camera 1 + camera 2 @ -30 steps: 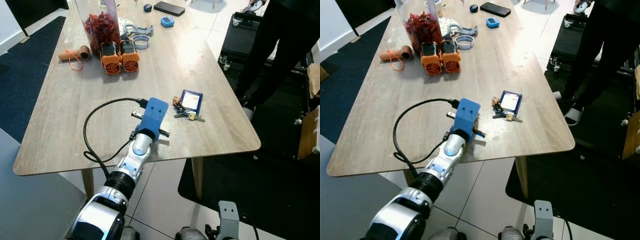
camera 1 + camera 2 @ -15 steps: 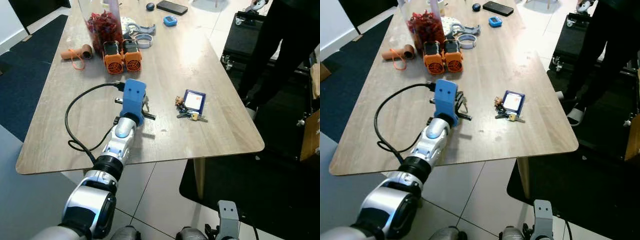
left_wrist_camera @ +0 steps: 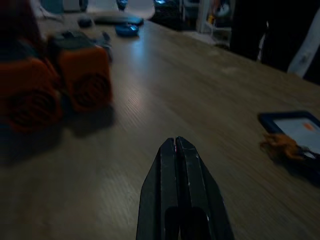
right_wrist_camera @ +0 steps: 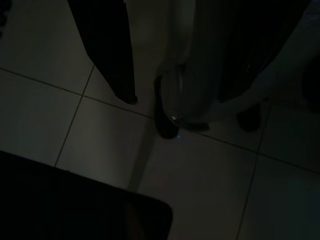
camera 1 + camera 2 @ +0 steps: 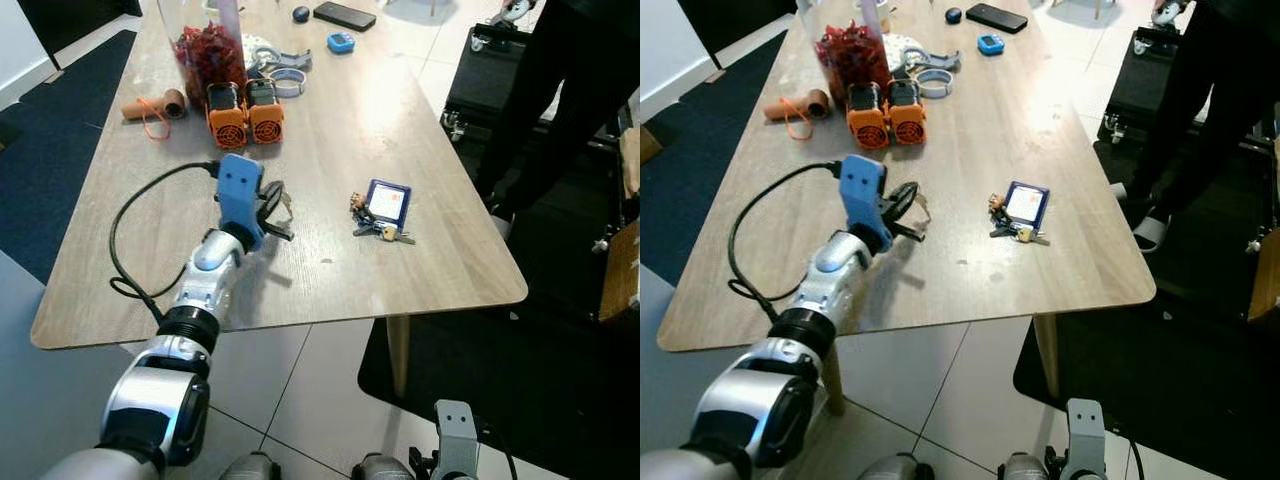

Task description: Hang keys on a hook

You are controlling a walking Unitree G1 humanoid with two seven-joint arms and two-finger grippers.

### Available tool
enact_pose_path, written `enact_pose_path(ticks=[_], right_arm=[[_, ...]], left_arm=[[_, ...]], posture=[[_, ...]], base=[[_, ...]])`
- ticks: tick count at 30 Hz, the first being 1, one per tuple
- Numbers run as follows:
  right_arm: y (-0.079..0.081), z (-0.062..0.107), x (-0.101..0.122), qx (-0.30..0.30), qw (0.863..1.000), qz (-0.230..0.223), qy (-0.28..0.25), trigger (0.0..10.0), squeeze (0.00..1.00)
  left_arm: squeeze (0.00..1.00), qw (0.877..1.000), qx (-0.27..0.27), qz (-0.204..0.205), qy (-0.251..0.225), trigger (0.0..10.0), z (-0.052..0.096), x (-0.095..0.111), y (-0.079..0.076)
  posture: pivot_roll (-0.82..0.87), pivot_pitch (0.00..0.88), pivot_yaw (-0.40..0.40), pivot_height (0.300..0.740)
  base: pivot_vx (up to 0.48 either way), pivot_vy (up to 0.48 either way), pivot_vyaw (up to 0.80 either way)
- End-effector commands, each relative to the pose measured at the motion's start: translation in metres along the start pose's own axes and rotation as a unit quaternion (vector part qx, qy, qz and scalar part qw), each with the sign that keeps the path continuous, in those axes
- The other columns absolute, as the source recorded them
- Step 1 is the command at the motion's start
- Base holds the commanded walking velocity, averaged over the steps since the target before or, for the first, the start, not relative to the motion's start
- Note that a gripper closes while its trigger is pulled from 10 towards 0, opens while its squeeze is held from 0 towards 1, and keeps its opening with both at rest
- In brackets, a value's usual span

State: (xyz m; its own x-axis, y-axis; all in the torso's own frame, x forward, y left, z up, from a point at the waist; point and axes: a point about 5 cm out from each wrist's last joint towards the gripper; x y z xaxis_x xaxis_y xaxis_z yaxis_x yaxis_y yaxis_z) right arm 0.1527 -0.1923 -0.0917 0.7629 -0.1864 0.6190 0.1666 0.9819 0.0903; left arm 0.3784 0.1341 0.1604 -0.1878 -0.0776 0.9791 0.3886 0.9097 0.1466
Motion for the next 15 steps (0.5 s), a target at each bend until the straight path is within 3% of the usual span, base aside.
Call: enact_pose_path(ticks=[1,3,7,15], right_arm=[[-0.001,0.001,-0.005,-0.003,1.000,-0.003,0.009,10.0,0.00],[-0.001,0.000,-0.002,-0.004,1.000,-0.004,0.007,10.0,0.00],[-0.001,0.000,-0.001,-0.004,1.000,-0.004,0.006,10.0,0.00],[-0.001,0.000,-0.001,-0.002,1.000,-0.002,0.006,10.0,0.00]], left_arm=[[0.00,1.000,0.016,-0.022,0.008,0.0,0.006,-0.002,0.015],[0.00,0.998,0.038,-0.048,0.016,0.0,0.012,-0.001,0.032],[0.00,0.997,0.045,-0.059,0.020,0.0,0.016,0.000,0.042],[0.00,0.994,-0.033,-0.099,0.035,0.0,0.039,-0.002,0.064]], posture=[[0.02,0.106,0.023,0.740],[0.02,0.103,0.022,0.740],[0.02,0.102,0.021,0.740],[0.03,0.103,0.013,0.740]], base=[[0.000,0.000,0.00],[0.000,0.000,0.00],[0.000,0.000,0.00],[0.000,0.000,0.00]])
Point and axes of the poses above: a point about 5 cm out from each wrist's last joint towards the gripper, its own z axis pointing back from the gripper into the wrist, its own x axis along the axis of the wrist's last joint, y = z × x, and after that the axes turned 5 degrees about -z, right-handed
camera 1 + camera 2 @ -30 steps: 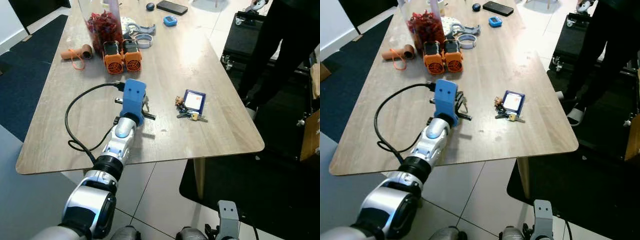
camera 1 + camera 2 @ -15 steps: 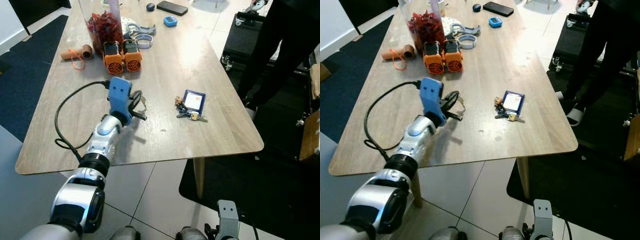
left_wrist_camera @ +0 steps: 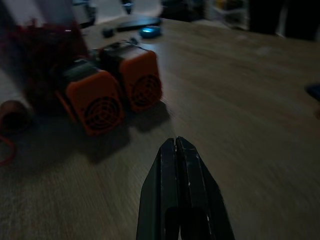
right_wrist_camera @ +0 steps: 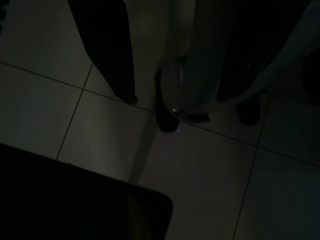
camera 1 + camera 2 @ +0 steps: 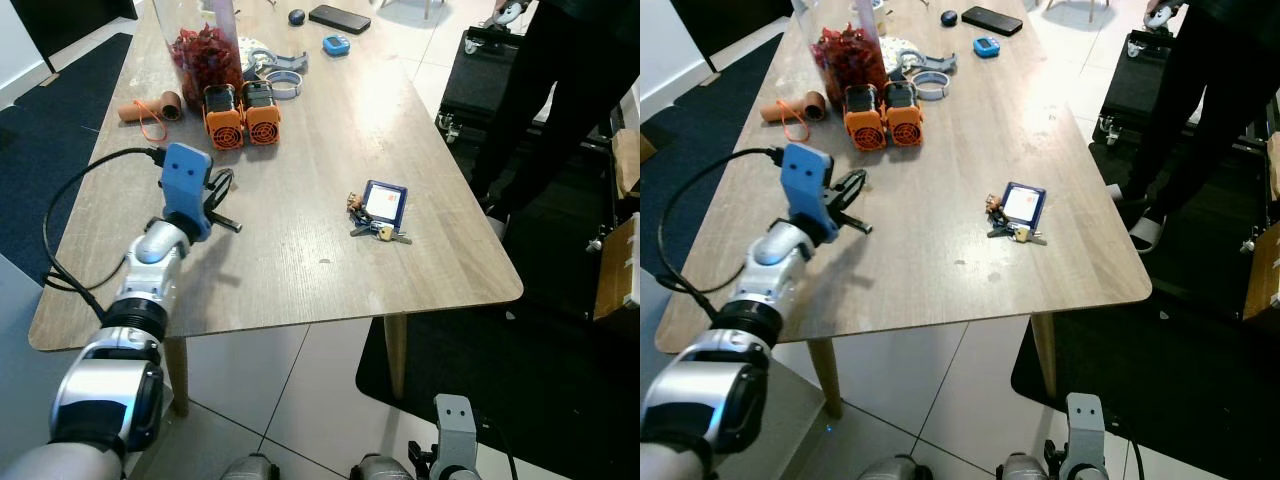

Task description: Hang keys on a hook

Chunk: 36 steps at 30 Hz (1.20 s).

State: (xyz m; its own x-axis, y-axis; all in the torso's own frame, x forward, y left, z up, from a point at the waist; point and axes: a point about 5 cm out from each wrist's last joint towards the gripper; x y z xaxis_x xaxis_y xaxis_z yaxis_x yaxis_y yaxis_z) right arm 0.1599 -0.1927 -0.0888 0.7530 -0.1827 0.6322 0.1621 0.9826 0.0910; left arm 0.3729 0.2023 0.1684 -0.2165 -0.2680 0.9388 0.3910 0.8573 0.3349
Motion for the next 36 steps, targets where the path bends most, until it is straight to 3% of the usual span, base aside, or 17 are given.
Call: enact_pose_path(ticks=[1,11,24,25,30,31,33,34,36], right_arm=[[-0.002,0.002,-0.008,-0.003,1.000,-0.003,0.014,10.0,0.00],[-0.003,0.003,-0.009,-0.002,1.000,0.002,0.017,10.0,0.00],[-0.003,0.002,-0.008,0.000,1.000,0.004,0.015,10.0,0.00],[-0.003,0.002,-0.008,0.000,1.000,0.004,0.015,10.0,0.00],[-0.004,0.003,-0.008,-0.001,1.000,0.003,0.015,10.0,0.00],[-0.004,0.003,-0.008,-0.001,1.000,0.003,0.016,10.0,0.00],[-0.004,0.003,-0.008,-0.001,1.000,0.003,0.016,10.0,0.00],[-0.004,0.003,-0.008,-0.001,1.000,0.003,0.016,10.0,0.00],[-0.004,0.003,-0.008,-0.001,1.000,0.003,0.016,10.0,0.00]], left_arm=[[0.00,1.000,-0.025,-0.003,0.009,0.0,0.010,-0.008,0.002],[0.00,0.995,-0.099,0.024,0.022,0.0,0.034,-0.020,0.009],[0.00,0.994,-0.108,0.010,0.020,0.0,0.039,-0.022,0.007],[0.00,0.994,-0.103,0.007,0.021,10.0,0.039,-0.023,0.008],[0.00,0.995,-0.093,0.007,0.021,10.0,0.041,-0.022,0.013],[0.00,0.995,-0.096,0.015,0.017,0.0,0.041,-0.021,0.014],[0.00,0.996,-0.088,0.032,0.001,0.0,0.043,-0.017,0.021],[0.00,0.996,-0.075,0.040,-0.006,4.9,0.044,-0.014,0.026],[0.00,0.996,-0.068,0.050,-0.016,5.0,0.045,-0.011,0.030]], posture=[[0.03,0.105,0.009,0.740],[0.03,0.110,-0.003,0.740],[0.03,0.111,-0.004,0.740],[0.03,0.111,-0.004,0.740],[0.03,0.111,-0.003,0.740],[0.03,0.111,-0.003,0.740],[0.03,0.109,-0.003,0.740],[0.03,0.106,-0.005,0.740],[0.03,0.106,-0.005,0.740]], base=[[0.000,0.000,0.00],[0.000,0.000,0.00],[0.000,0.000,0.00],[0.000,0.000,0.00],[0.000,0.000,0.00],[0.000,0.000,0.00],[0.000,0.000,0.00],[0.000,0.000,0.00],[0.000,0.000,0.00]])
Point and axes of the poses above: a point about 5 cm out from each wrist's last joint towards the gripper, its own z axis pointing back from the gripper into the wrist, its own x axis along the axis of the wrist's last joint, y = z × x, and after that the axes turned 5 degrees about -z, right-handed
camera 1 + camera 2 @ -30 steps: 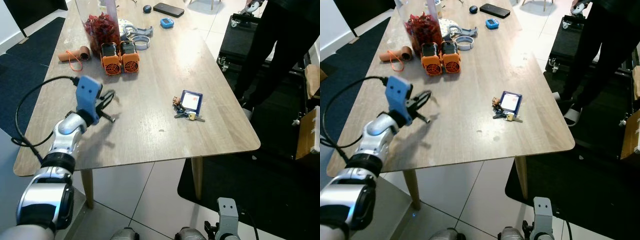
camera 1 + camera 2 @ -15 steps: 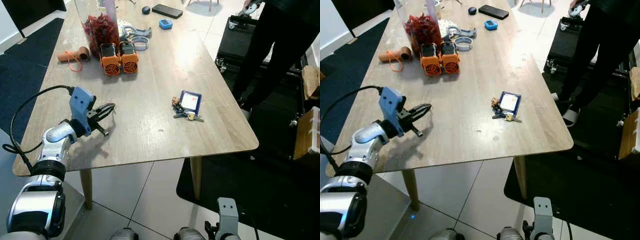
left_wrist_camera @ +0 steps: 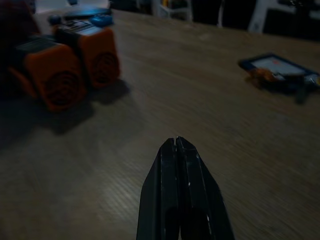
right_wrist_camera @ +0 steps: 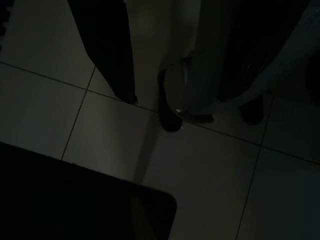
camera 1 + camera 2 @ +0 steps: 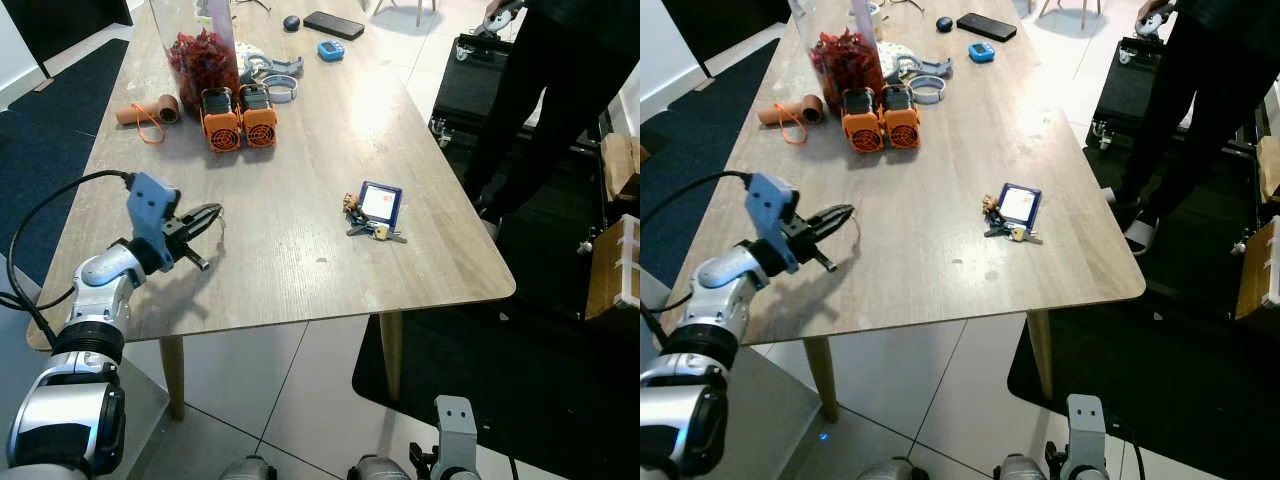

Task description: Hang keys on a hook

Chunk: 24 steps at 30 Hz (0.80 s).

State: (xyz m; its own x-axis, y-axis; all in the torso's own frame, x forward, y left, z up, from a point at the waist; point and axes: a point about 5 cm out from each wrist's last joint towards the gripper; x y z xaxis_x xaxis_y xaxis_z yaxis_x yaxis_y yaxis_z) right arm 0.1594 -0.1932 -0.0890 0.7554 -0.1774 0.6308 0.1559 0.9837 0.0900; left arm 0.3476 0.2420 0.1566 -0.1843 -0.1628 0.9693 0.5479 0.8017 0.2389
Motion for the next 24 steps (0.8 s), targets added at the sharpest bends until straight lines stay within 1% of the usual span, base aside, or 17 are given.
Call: enact_pose_path(ticks=[1,2,4,5,6,8,9,10,11,15,16,17,18,19,20,21,24], right_arm=[[-0.003,0.002,-0.008,-0.003,1.000,0.000,0.015,10.0,0.00],[-0.002,0.002,-0.007,-0.002,1.000,0.001,0.014,10.0,0.00],[-0.002,0.002,-0.007,-0.002,1.000,0.001,0.014,10.0,0.00],[-0.002,0.002,-0.006,-0.002,1.000,0.001,0.013,10.0,0.00],[-0.001,0.001,-0.005,0.000,1.000,0.001,0.012,10.0,0.00],[-0.001,0.001,-0.005,0.001,1.000,0.001,0.011,10.0,0.00],[0.000,0.001,-0.003,0.002,1.000,0.000,0.008,10.0,0.00],[0.000,0.000,-0.002,0.003,1.000,-0.002,0.005,10.0,0.00],[0.000,0.000,-0.001,0.002,1.000,-0.004,0.002,10.0,0.00],[0.000,0.000,0.001,0.002,1.000,-0.010,-0.006,10.0,0.00],[-0.001,0.000,0.004,0.000,1.000,-0.017,-0.017,10.0,0.00],[-0.001,0.000,0.004,0.000,1.000,-0.017,-0.017,10.0,0.00],[-0.001,0.000,0.006,0.000,1.000,-0.020,-0.023,10.0,0.00],[-0.002,-0.001,0.008,0.001,0.999,-0.023,-0.029,10.0,0.00],[-0.002,-0.001,0.009,0.004,0.999,-0.022,-0.033,10.0,0.00],[-0.002,0.000,0.009,0.004,0.999,-0.021,-0.033,10.0,0.00],[-0.003,0.000,0.009,0.004,0.999,-0.021,-0.033,10.0,0.00]], left_arm=[[0.00,1.000,0.011,0.009,-0.018,0.0,0.006,0.010,0.012],[0.00,0.999,0.010,0.027,-0.037,0.0,0.009,0.016,0.018],[0.00,0.999,0.010,0.027,-0.037,0.0,0.009,0.016,0.018],[0.00,0.999,0.013,0.030,-0.043,2.4,0.010,0.018,0.021],[0.00,0.998,0.002,0.040,-0.053,5.2,0.012,0.020,0.021],[0.00,0.997,-0.007,0.047,-0.060,5.2,0.014,0.022,0.021],[0.00,0.997,-0.018,0.053,-0.061,0.2,0.015,0.021,0.020],[0.00,0.997,-0.026,0.053,-0.057,2.8,0.017,0.019,0.017],[0.00,0.997,-0.030,0.060,-0.040,10.0,0.017,0.012,0.014],[0.00,0.996,-0.033,0.074,-0.036,10.0,0.019,0.004,0.006],[0.00,0.993,-0.027,0.105,-0.056,10.0,0.021,0.002,0.002],[0.00,0.993,-0.027,0.105,-0.056,10.0,0.021,0.002,0.002],[0.00,0.990,-0.029,0.125,-0.066,10.0,0.022,0.002,-0.001],[0.00,0.985,-0.039,0.148,-0.076,10.0,0.024,0.002,-0.004],[0.00,0.976,-0.087,0.182,-0.077,10.0,0.028,0.002,-0.016],[0.00,0.970,-0.112,0.204,-0.076,10.0,0.032,0.001,-0.022],[0.00,0.962,-0.134,0.226,-0.075,10.0,0.036,0.001,-0.027]], posture=[[0.03,0.106,-0.005,0.740],[0.03,0.106,-0.005,0.740],[0.03,0.106,-0.005,0.740],[0.03,0.099,-0.007,0.740],[0.03,0.096,-0.007,0.740],[0.03,0.096,-0.007,0.740],[0.04,0.089,-0.007,0.740],[0.04,0.085,-0.006,0.740],[0.04,0.076,-0.005,0.740],[0.04,0.067,-0.003,0.740],[0.03,0.058,-0.001,0.740],[0.03,0.058,-0.001,0.740],[0.03,0.051,-0.002,0.740],[0.03,0.051,-0.002,0.740],[0.03,0.051,-0.002,0.740],[0.03,0.047,-0.003,0.740],[0.03,0.047,-0.003,0.740]], base=[[0.000,0.000,0.00],[0.000,0.000,0.00],[0.000,0.000,0.00],[0.000,0.000,0.00],[0.000,0.000,0.00],[0.000,0.000,0.00],[0.000,0.000,0.00],[0.000,0.000,0.00],[0.000,0.000,0.00],[0.000,0.000,0.00],[0.000,0.000,0.00],[0.000,0.000,0.00],[0.000,0.000,0.00],[0.000,0.000,0.00],[0.000,0.000,0.00],[0.000,0.000,0.00],[0.000,0.000,0.00]])
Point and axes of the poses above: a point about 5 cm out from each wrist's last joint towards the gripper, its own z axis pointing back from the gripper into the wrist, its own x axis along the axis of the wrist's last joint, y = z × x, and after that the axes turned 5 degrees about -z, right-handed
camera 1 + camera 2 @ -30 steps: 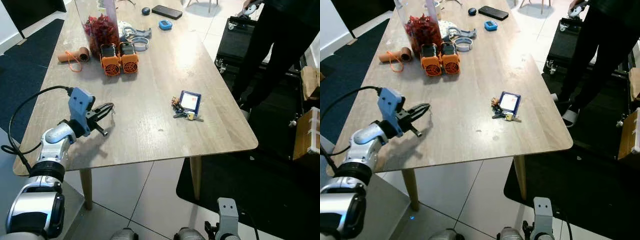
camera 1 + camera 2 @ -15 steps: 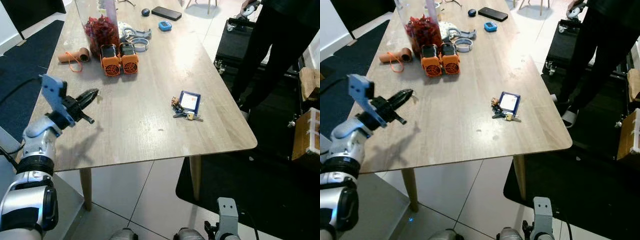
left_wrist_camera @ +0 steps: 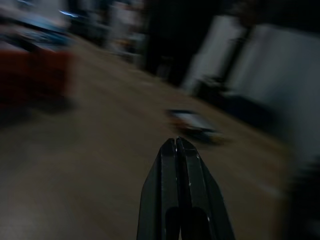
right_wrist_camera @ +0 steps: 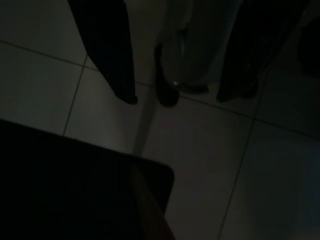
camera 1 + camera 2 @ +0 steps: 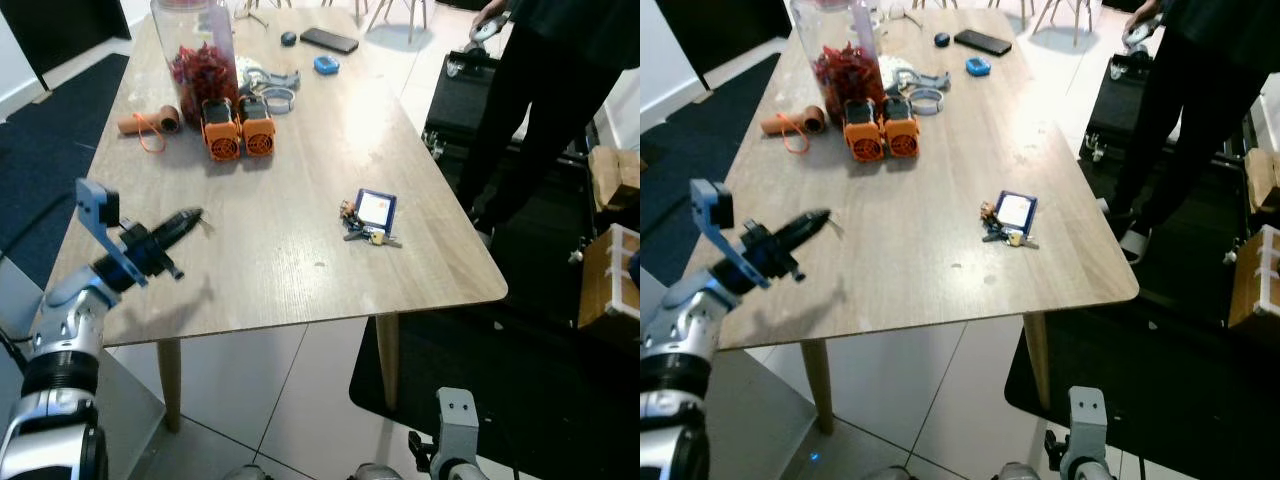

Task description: Hang keys on a hook

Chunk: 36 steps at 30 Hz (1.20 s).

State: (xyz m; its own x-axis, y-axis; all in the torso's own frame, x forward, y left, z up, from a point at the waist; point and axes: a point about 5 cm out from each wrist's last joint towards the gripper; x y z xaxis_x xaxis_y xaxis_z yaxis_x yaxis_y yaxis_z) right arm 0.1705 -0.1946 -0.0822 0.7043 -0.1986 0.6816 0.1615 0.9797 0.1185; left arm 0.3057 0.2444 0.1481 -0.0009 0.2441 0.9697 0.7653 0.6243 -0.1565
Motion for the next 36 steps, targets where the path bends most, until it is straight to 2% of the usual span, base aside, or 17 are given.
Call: enact_pose_path(ticks=[1,2,3,4,7,9,10,11,16,17,19,27,30,32,34,36], right_arm=[[-0.004,0.002,-0.004,-0.006,1.000,-0.009,0.003,10.0,0.00],[-0.004,0.002,-0.004,-0.006,1.000,-0.009,0.003,10.0,0.00],[-0.005,0.003,-0.005,-0.007,1.000,-0.009,0.004,10.0,0.00],[-0.005,0.003,-0.006,-0.007,1.000,-0.008,0.005,10.0,0.00],[-0.004,0.003,-0.007,-0.005,1.000,-0.007,0.008,10.0,0.00],[-0.004,0.003,-0.007,-0.004,1.000,-0.006,0.009,10.0,0.00],[-0.004,0.003,-0.007,-0.004,1.000,-0.006,0.009,10.0,0.00],[-0.004,0.003,-0.008,-0.003,1.000,-0.006,0.009,10.0,0.00],[-0.003,0.003,-0.009,-0.002,1.000,-0.005,0.011,10.0,0.00],[-0.003,0.003,-0.009,-0.002,1.000,-0.005,0.011,10.0,0.00],[-0.004,0.004,-0.009,-0.002,1.000,-0.004,0.013,10.0,0.00],[-0.005,0.004,-0.010,-0.003,1.000,-0.002,0.015,10.0,0.00],[-0.005,0.004,-0.010,-0.003,1.000,-0.001,0.016,10.0,0.00],[-0.006,0.004,-0.011,-0.002,1.000,0.000,0.017,10.0,0.00],[-0.006,0.004,-0.011,-0.002,1.000,0.000,0.017,10.0,0.00],[-0.005,0.004,-0.010,-0.001,1.000,0.001,0.018,10.0,0.00]], left_arm=[[0.00,0.998,-0.036,0.047,0.008,10.0,0.005,-0.001,-0.007],[0.00,0.998,-0.036,0.047,0.008,10.0,0.005,-0.001,-0.007],[0.00,0.993,-0.065,0.097,0.025,10.0,0.019,-0.003,-0.013],[0.00,0.990,-0.072,0.116,0.039,10.0,0.029,-0.004,-0.015],[0.00,0.987,-0.069,0.130,0.069,10.0,0.045,-0.009,-0.017],[0.00,0.985,-0.060,0.114,0.112,10.0,0.058,-0.018,-0.018],[0.00,0.985,-0.060,0.114,0.112,10.0,0.058,-0.018,-0.018],[0.00,0.984,-0.054,0.108,0.130,10.0,0.065,-0.022,-0.020],[0.00,0.972,-0.018,0.114,0.204,10.0,0.101,-0.038,-0.024],[0.00,0.972,-0.018,0.114,0.204,10.0,0.101,-0.038,-0.024],[0.00,0.965,0.001,0.119,0.234,10.0,0.116,-0.044,-0.027],[0.00,0.952,0.022,0.126,0.279,10.0,0.138,-0.055,-0.033],[0.00,0.940,0.034,0.130,0.313,10.0,0.155,-0.062,-0.038],[0.00,0.928,0.036,0.121,0.352,10.0,0.166,-0.071,-0.042],[0.00,0.923,0.034,0.117,0.364,10.0,0.169,-0.074,-0.044],[0.00,0.909,0.032,0.100,0.403,10.0,0.178,-0.087,-0.049]], posture=[[0.03,0.045,-0.004,0.740],[0.03,0.045,-0.004,0.740],[0.03,0.045,-0.004,0.740],[0.03,0.046,-0.007,0.740],[0.03,0.048,-0.009,0.740],[0.03,0.049,-0.012,0.740],[0.03,0.049,-0.012,0.740],[0.03,0.050,-0.012,0.740],[0.03,0.052,-0.012,0.740],[0.03,0.052,-0.012,0.740],[0.04,0.052,-0.013,0.740],[0.03,0.050,-0.015,0.740],[0.03,0.049,-0.017,0.740],[0.04,0.048,-0.021,0.740],[0.04,0.048,-0.021,0.740],[0.04,0.047,-0.021,0.740]], base=[[0.000,0.000,0.00],[0.000,0.000,0.00],[0.000,0.000,0.00],[0.000,0.000,0.00],[0.000,0.000,0.00],[0.000,0.000,0.00],[0.000,0.000,0.00],[0.000,0.000,0.00],[0.000,0.000,0.00],[0.000,0.000,0.00],[0.000,0.000,0.00],[0.000,0.000,0.00],[0.000,0.000,0.00],[0.000,0.000,0.00],[0.000,0.000,0.00],[0.000,0.000,0.00]])
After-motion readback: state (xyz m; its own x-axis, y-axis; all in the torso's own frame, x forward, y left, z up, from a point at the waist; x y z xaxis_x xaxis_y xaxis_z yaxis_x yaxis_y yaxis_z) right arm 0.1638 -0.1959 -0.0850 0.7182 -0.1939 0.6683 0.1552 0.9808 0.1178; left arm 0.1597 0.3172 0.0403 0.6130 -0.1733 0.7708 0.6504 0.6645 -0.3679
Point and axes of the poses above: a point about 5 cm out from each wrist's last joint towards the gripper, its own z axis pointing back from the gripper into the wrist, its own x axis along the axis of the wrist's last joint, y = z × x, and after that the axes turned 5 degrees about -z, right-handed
